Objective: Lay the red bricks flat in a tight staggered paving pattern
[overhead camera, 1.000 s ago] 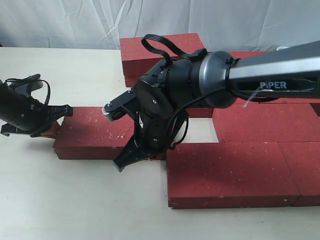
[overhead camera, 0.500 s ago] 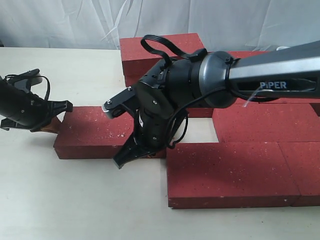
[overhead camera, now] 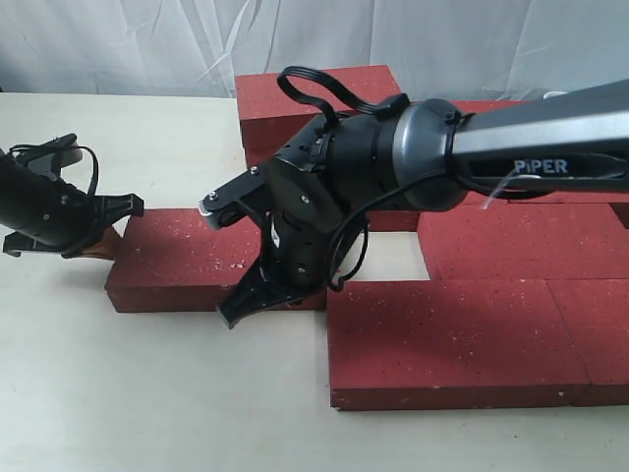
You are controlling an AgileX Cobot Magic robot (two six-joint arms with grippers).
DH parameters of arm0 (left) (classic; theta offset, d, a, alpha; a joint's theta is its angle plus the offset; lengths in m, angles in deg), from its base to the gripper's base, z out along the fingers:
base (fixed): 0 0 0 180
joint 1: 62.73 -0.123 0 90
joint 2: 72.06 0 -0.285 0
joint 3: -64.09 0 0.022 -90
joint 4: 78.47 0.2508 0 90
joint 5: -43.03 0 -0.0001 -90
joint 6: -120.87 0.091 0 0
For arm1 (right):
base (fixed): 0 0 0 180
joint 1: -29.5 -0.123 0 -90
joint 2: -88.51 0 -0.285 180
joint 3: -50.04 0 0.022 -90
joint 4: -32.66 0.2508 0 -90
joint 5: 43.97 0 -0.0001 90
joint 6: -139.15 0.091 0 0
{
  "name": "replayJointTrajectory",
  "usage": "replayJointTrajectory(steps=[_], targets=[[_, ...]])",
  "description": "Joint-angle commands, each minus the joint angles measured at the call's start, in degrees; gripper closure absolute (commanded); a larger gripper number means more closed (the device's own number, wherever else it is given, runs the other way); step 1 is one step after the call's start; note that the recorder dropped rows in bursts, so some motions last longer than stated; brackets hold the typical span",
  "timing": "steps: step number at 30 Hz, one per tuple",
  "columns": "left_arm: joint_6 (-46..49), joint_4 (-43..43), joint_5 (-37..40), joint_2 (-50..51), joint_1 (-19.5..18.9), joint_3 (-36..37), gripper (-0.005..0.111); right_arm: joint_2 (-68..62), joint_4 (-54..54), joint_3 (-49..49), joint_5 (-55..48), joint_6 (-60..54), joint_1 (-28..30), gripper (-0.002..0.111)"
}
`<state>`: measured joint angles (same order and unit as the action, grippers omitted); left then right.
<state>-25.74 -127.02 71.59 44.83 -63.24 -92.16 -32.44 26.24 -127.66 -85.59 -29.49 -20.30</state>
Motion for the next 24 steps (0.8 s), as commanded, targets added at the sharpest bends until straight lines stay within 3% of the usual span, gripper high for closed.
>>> replayJointTrajectory(steps=[1, 13, 24], targets=[[0.46, -2.19, 1.2, 0.17, 0.07, -0.26, 0.107, 2.91, 0.45, -0.24, -1.02, -0.05, 0.06, 0.109], [4.06, -5.91, 2.52, 0.2, 0.07, -0.26, 0.107, 3.55, 0.66, -0.24, -1.19, -0.05, 0.06, 0.109], [3.83, 1.9, 0.71, 0.2, 0.07, -0.26, 0.107, 0.31, 0.48, -0.24, -1.82, -0.05, 0.06, 0.109]])
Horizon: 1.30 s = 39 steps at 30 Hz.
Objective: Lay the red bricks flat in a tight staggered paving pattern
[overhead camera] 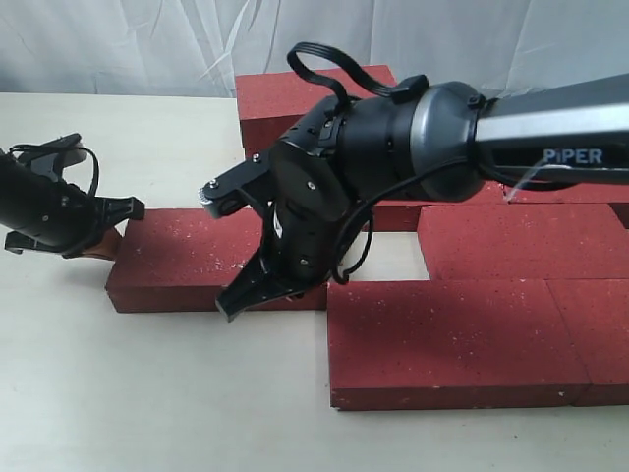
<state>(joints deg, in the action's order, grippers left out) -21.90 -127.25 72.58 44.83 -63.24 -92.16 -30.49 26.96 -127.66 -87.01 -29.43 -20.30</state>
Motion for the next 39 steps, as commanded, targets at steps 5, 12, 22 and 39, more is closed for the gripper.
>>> replayJointTrajectory(steps=[5, 12, 22, 39], targets=[[-0.14, 3.59, -1.58, 0.2, 0.07, -0.26, 0.107, -2.64, -0.28, -0.24, -0.41, -0.12, 0.06, 0.109], [-0.02, 2.26, -1.75, 0.2, 0.07, -0.26, 0.107, -3.6, -2.03, -0.24, 0.76, -0.12, 0.06, 0.109], [0.5, 1.71, -1.75, 0.2, 0.07, -0.26, 0.107, -4.49, -3.42, -0.24, 1.34, 0.23, 0.06, 0.109], [2.71, -1.95, -1.62, 0.58, 0.07, -0.26, 0.107, -4.49, -7.09, -0.24, 1.34, 4.76, 0.06, 0.109]])
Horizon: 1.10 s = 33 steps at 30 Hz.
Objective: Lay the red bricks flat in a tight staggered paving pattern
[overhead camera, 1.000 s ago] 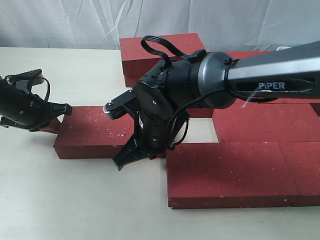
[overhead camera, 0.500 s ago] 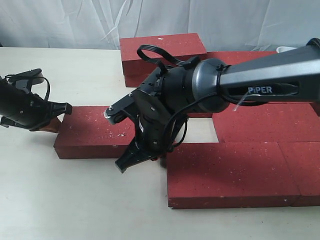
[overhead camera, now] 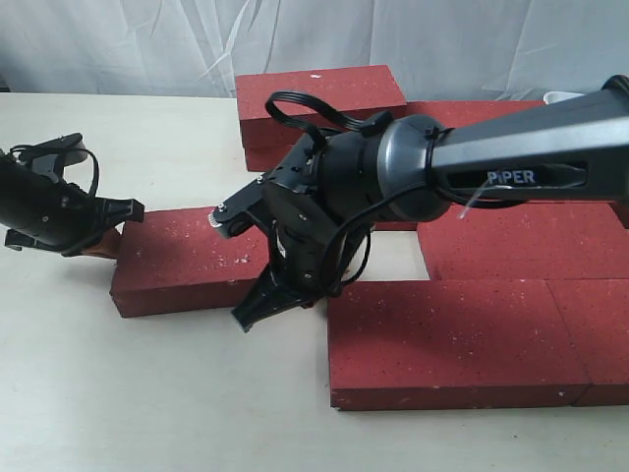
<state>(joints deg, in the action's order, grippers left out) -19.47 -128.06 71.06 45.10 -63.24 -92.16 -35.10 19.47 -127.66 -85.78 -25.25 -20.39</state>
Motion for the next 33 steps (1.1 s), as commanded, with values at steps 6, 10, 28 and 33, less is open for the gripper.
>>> replayJointTrajectory(steps=[6, 10, 28, 33], targets=[[3.11, -3.52, -0.1, 0.31, 0.07, -0.26, 0.107, 0.13, 7.72, -0.24, -0.04, -4.02, -0.84, 0.109], [3.11, -3.38, -0.4, 0.31, 0.07, -0.26, 0.107, 0.46, 9.73, -0.24, -0.04, -5.74, -1.71, 0.109], [2.74, 2.14, -0.35, 0.31, 0.07, -0.26, 0.107, 11.96, 10.1, -0.22, -0.74, -3.35, 15.31, 0.109], [2.53, 2.45, 1.54, 0.31, 0.07, -0.26, 0.107, 8.9, 10.27, -0.22, 1.93, -3.35, 17.25, 0.109]])
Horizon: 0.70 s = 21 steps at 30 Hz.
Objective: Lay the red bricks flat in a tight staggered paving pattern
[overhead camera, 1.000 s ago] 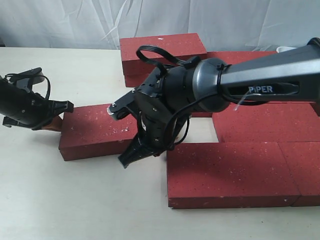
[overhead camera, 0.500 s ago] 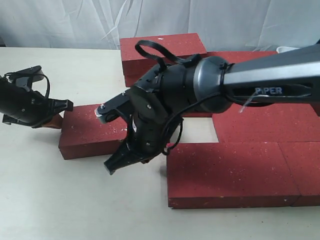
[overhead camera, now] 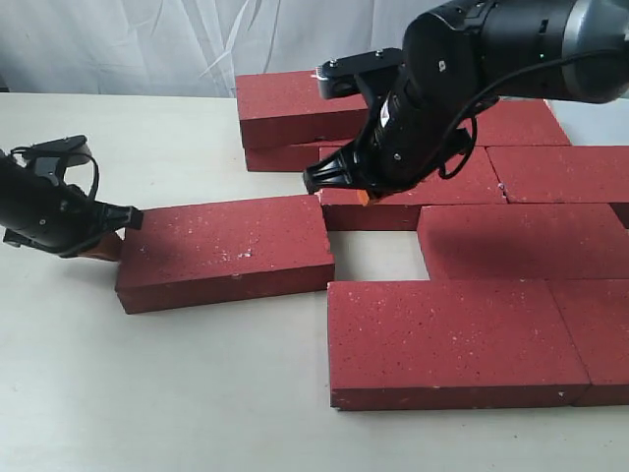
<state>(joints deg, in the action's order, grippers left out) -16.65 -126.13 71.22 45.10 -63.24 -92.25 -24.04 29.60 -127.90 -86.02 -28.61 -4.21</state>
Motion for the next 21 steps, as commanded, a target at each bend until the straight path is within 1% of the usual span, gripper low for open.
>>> replayJointTrajectory(steps=[1, 3, 5, 7, 8, 10, 16, 21], targets=[[-0.29, 0.52, 1.53, 0.31, 0.07, -0.17, 0.107, -3.01, 0.14, 0.03, 2.61, 0.01, 1.07, 0.109], [-0.46, 0.52, 1.63, 0.31, 0.07, -0.17, 0.107, -5.74, 0.25, 0.03, 4.21, 0.01, 1.07, 0.109], [-0.42, -0.21, 1.75, 0.31, 0.07, -0.17, 0.107, -7.74, 2.6, 0.03, 4.74, -0.45, 1.07, 0.109], [-0.42, -0.34, 1.75, 0.31, 0.07, -0.17, 0.107, -9.04, 8.12, 0.03, 5.27, -5.45, 1.07, 0.109], [-0.42, -0.34, 1.75, 0.31, 0.07, -0.17, 0.107, -9.67, 13.12, 0.03, 5.6, -9.93, 1.07, 0.109], [-0.42, -1.16, 1.75, 0.31, 0.07, -0.35, 0.107, -9.77, 18.93, 0.03, 5.73, -16.12, 1.07, 0.109], [-0.42, -1.51, 2.21, 0.31, 0.07, -0.35, 0.107, -9.77, 23.19, 0.03, 5.09, -20.54, 1.07, 0.109], [-0.42, -1.65, 2.21, 0.31, 0.07, -0.35, 0.107, -9.77, 24.63, 0.03, 4.75, -21.4, 0.97, 0.109]])
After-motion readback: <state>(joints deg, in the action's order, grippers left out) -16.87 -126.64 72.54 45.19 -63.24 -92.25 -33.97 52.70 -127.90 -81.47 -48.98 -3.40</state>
